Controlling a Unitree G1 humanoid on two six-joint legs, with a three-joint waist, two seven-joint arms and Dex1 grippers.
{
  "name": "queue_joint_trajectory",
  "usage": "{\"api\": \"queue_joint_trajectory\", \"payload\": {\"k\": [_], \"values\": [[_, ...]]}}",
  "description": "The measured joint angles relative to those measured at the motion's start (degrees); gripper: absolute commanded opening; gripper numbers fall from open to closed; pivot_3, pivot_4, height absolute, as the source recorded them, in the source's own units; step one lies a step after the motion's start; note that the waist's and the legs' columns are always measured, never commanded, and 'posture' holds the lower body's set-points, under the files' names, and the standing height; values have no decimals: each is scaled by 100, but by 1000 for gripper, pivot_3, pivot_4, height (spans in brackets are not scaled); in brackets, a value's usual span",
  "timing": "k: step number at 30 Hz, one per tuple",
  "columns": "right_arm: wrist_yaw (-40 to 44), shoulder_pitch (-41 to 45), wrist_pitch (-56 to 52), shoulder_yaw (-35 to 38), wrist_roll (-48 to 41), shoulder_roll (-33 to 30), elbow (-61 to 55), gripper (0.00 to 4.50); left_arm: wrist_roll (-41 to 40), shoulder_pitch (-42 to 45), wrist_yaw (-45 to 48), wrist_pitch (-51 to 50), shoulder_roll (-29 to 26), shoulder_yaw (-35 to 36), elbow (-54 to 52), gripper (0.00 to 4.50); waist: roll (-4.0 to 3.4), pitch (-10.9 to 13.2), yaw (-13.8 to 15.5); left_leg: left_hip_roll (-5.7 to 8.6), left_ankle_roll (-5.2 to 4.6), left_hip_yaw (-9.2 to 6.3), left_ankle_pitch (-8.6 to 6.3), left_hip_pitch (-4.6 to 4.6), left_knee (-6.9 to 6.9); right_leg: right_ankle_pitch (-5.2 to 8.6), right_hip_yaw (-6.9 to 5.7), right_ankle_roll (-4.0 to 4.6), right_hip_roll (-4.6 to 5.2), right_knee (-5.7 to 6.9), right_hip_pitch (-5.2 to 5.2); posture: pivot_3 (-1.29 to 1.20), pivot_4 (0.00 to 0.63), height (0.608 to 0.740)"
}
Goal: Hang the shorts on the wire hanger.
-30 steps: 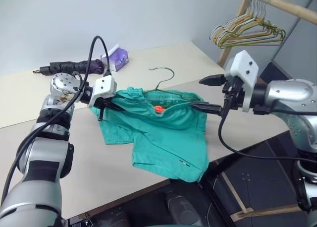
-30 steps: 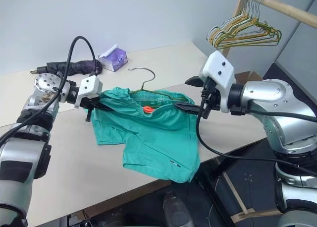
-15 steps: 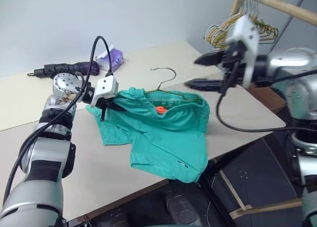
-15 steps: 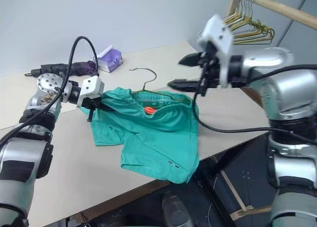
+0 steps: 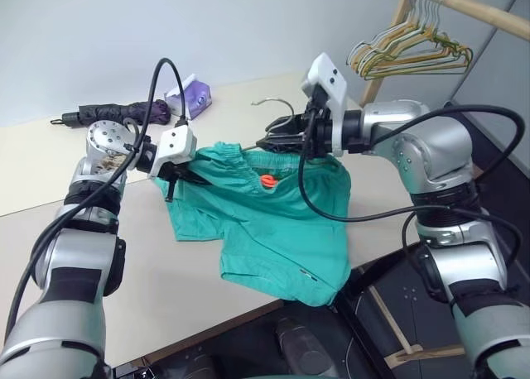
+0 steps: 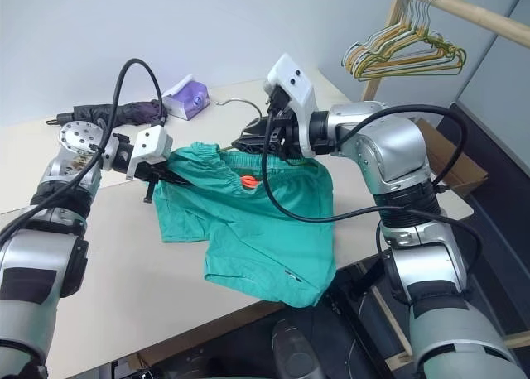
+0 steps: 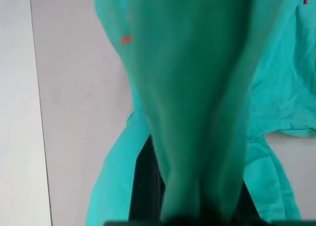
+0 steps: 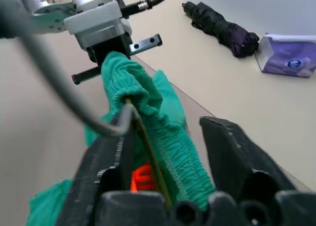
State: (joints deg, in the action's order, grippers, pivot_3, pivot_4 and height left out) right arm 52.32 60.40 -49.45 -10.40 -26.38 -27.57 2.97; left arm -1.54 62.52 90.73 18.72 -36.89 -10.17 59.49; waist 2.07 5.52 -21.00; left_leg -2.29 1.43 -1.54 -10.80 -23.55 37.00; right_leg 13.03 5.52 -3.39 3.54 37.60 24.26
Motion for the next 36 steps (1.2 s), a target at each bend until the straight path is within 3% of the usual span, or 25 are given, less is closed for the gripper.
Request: {"api": "queue_joint_trajectory", "payload": {"k": [4, 7, 15, 21, 22, 26, 31, 34, 36], "values": [[74, -45, 43, 73, -97, 32, -13, 19, 0, 0, 12, -3, 1, 20, -2, 0, 0, 0, -2, 0, 0, 0, 0, 3, 0, 0, 0, 0, 0, 2, 0, -219, 21, 740], [135, -84, 114, 83, -96, 32, -14, 19, 0, 1, 53, -5, 2, 21, -11, 0, 0, 0, -9, 0, 0, 0, 0, 2, 0, 0, 0, 0, 0, 2, 0, -212, 22, 740], [650, -107, 463, 96, -98, -81, -11, 0, -479, -53, 153, -428, -150, 26, -553, 2429, 0, 0, 5, -1, 0, -1, 0, 4, -1, 2, 0, -3, -1, 2, 0, -177, 30, 740], [955, -108, 646, 99, -86, -235, 116, 0, -715, -67, 155, -505, -952, -64, -799, 4324, -2, 1, 8, -2, 0, 0, 0, 7, -2, 7, 2, -12, -3, 3, 0, -157, 32, 740], [994, -108, 662, 101, -82, -291, 130, 0, -724, -71, 155, -461, -1144, -115, -798, 4437, -2, 1, 22, -2, 0, 0, 0, 9, -3, 9, 2, -15, -3, 2, 0, -157, 32, 740], [1091, -107, 690, 178, -83, -351, 166, 0, -610, -212, 156, -56, -1407, -265, -566, 4437, -2, 1, 163, -2, 0, 4, 0, 18, -3, 24, 4, -38, -1, 2, -7, -154, 25, 740], [1136, -101, 693, 230, -95, -370, 162, 0, -260, -470, -117, 438, -844, -246, -13, 4437, -1, 0, 394, 0, 0, 6, 0, 1, 1, 23, 2, -38, 0, -5, 0, -162, 17, 740], [1146, -101, 691, 230, -105, -371, 154, 0, 78, -477, -440, 878, -651, -254, 240, 3888, 0, 0, 455, 0, 0, 4, 0, -13, 3, 1, -1, -1, 1, -4, 11, -165, 12, 740], [1147, -101, 680, 233, -119, -415, 151, 0, 240, -433, -686, 1025, -538, -242, 433, 3237, 0, 0, 461, 1, 0, 1, 0, -14, 2, 0, -3, 0, 1, -3, 11, -169, 9, 740]]}}
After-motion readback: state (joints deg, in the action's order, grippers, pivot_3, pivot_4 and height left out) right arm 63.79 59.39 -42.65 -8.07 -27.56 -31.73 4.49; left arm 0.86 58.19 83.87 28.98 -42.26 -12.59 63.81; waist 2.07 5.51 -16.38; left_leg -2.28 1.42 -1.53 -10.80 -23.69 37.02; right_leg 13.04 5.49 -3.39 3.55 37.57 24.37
